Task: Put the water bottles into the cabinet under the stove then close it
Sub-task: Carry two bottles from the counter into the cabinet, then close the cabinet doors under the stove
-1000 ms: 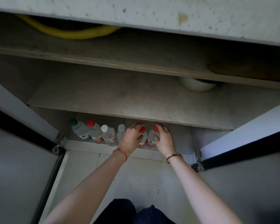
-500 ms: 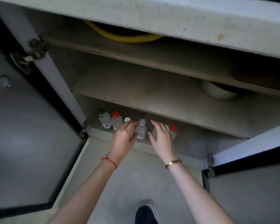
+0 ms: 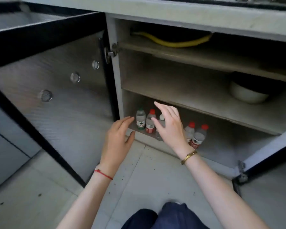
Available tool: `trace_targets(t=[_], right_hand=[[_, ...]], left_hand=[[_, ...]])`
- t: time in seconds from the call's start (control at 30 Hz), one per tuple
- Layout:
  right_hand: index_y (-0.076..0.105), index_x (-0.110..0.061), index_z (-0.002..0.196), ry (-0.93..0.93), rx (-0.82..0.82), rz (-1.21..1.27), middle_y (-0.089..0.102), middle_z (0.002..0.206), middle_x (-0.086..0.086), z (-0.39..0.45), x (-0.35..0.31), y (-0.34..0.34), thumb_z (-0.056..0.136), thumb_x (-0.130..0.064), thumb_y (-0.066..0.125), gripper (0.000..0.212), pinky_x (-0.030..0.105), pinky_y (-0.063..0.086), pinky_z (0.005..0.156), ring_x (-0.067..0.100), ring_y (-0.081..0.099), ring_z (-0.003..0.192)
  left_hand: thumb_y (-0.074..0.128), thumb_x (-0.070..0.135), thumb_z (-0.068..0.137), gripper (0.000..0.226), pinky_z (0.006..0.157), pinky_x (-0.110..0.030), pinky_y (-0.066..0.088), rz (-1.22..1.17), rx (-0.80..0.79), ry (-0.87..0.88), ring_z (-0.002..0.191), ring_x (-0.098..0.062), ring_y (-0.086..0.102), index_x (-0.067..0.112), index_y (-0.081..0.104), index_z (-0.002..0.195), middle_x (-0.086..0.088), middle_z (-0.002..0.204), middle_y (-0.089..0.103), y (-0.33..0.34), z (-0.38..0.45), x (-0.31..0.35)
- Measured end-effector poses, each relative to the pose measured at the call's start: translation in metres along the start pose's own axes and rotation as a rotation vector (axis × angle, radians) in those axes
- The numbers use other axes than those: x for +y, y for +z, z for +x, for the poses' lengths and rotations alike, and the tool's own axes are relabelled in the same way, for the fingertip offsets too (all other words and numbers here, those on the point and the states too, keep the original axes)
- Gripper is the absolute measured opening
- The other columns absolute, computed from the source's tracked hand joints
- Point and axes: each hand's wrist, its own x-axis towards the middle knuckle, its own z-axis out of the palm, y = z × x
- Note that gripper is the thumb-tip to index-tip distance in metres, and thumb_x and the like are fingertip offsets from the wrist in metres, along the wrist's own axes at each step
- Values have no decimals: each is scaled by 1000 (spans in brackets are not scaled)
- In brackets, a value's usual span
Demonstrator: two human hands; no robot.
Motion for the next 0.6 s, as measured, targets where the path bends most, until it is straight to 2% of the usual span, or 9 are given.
trace_targets(t=[0.1, 0.27, 0.43, 0.6], right_hand=[[46, -18, 140, -113, 57, 16, 54, 133, -4, 6, -48, -10, 94, -29, 58, 48, 18, 30, 109, 10, 40, 128], [46, -17, 140, -279, 96, 93, 55, 132, -3, 17, -124, -18, 94, -29, 57, 48, 20, 32, 110, 10, 42, 127], [47, -13, 139, -432, 134, 142, 55, 133, -1, 29, -190, -14, 94, -27, 58, 48, 27, 33, 112, 14, 43, 126], [43, -14, 142, -554, 133, 146, 50, 141, 2, 44, -250, 2, 94, -29, 57, 52, 31, 32, 115, 16, 40, 132]], left_hand=[[64, 15, 88, 43, 103, -23, 40, 31, 76, -39, 123, -13, 52, 18, 55, 130, 3, 132, 58, -48, -17, 6], [66, 12, 86, 45, 102, -29, 43, 130, 226, -85, 118, -19, 55, 16, 56, 130, -2, 126, 62, -112, -42, 2], [64, 9, 86, 45, 103, -27, 42, 174, 355, -145, 117, -17, 54, 16, 55, 130, -1, 124, 61, -163, -61, -6], [66, 11, 85, 51, 96, -37, 50, 193, 526, -293, 116, -20, 55, 14, 47, 133, -2, 127, 55, -195, -68, -23]])
